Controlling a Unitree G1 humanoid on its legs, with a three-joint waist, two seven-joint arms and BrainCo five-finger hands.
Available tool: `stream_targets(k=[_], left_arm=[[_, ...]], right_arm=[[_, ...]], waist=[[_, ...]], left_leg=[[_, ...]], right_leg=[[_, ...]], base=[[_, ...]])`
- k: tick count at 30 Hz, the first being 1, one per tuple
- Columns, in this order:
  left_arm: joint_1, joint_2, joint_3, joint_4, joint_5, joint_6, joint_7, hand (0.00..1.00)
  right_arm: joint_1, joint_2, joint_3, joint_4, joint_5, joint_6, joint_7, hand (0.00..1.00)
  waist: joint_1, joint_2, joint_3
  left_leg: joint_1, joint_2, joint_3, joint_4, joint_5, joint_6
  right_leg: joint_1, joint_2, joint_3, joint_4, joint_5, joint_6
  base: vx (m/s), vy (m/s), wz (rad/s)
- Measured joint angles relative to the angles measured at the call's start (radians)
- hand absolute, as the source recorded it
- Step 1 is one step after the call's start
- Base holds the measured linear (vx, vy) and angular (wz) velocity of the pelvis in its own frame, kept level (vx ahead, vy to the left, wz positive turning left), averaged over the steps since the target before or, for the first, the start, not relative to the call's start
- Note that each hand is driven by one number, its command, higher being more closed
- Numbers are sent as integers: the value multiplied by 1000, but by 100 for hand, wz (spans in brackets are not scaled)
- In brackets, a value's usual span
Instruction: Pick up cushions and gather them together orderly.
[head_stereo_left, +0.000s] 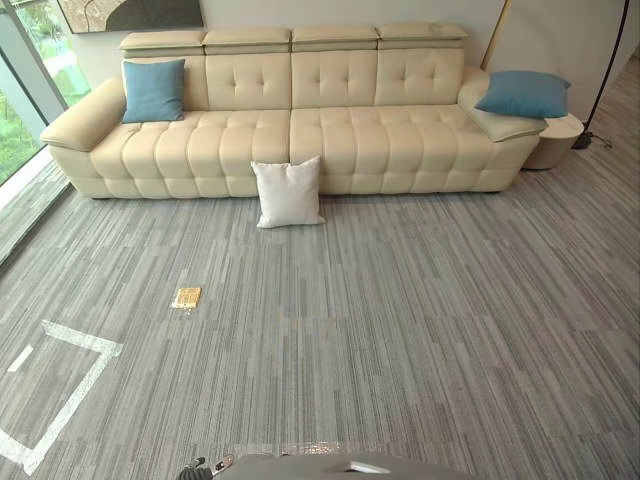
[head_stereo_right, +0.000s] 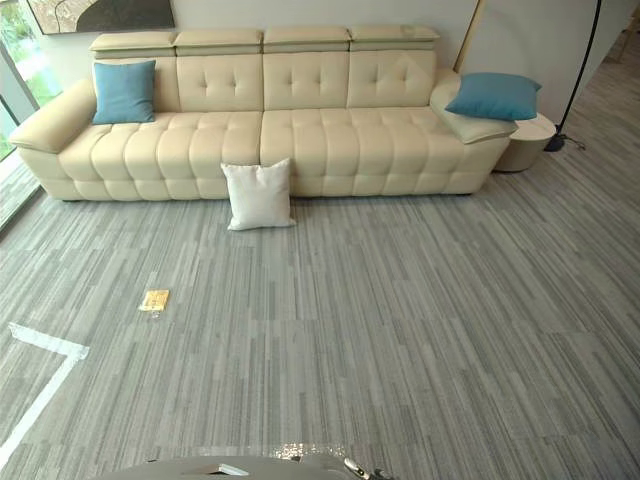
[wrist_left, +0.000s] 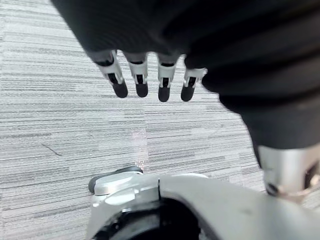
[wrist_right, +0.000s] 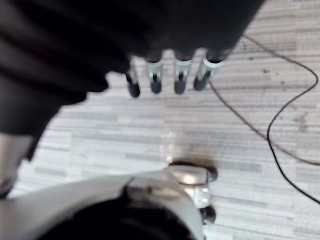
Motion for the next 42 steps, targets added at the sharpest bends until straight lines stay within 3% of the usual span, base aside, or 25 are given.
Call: stream_targets(k=[14, 27, 31, 34, 37, 39, 41, 42], left_arm=[[-53, -13, 30, 17, 2, -9, -1, 0], [-59, -11, 29, 17, 3, -9, -1, 0], [-63, -7, 26, 15, 3, -10, -2, 0], [-72, 2, 18, 14, 3, -10, -4, 0], [-79, 2, 12, 11, 3, -10, -5, 0], [-81, -5, -14, 5, 3, -10, -5, 0], [-95, 3, -20, 3, 6, -10, -4, 0], [-103, 5, -18, 1, 10, -10, -3, 0]], right_arm=[[-97, 8, -40, 27, -11, 0, 1, 0], [-108, 9, -33, 25, -13, 0, 1, 0], [-117, 9, -31, 25, -14, 0, 1, 0], [-129, 19, -31, 22, -14, 1, 1, 0], [-137, 28, -30, 8, -31, 0, 1, 0], [-138, 37, -30, -24, -33, -4, 2, 0], [-138, 46, -17, -62, -32, -17, 2, 0], [-143, 47, -9, -65, -32, -20, 2, 0]], waist=[[2, 7, 37], [7, 1, 50], [12, -5, 54], [17, -12, 61], [28, 1, 72], [28, 19, 87], [25, 16, 98], [27, 7, 105]], left_leg=[[66, -7, -6, -51, 4, 1], [62, -10, -7, -71, 13, 2], [39, -10, -2, -70, 5, 9], [-14, -7, 7, 10, -49, 12], [-59, 14, 29, 142, -146, 23], [-56, 32, 33, 195, -182, 40], [-30, 23, 26, 226, -215, 54], [-4, 21, 20, 232, -232, 54]], right_leg=[[69, -1, -25, -55, 4, 24], [67, 0, -29, -75, 7, 21], [43, -1, -24, -76, 7, 21], [14, -5, -17, -49, -5, 38], [-44, -10, -15, 97, -77, 80], [-129, -19, -38, 335, -133, 103], [-275, -88, -103, 686, -185, 71], [-300, -108, -111, 768, -216, 75]], base=[[21, 6, 1], [-32, 1, 1], [-2, 9, -3], [20, 33, -10], [50, 51, -23], [57, 74, -9], [192, 85, 11], [212, 49, 12]])
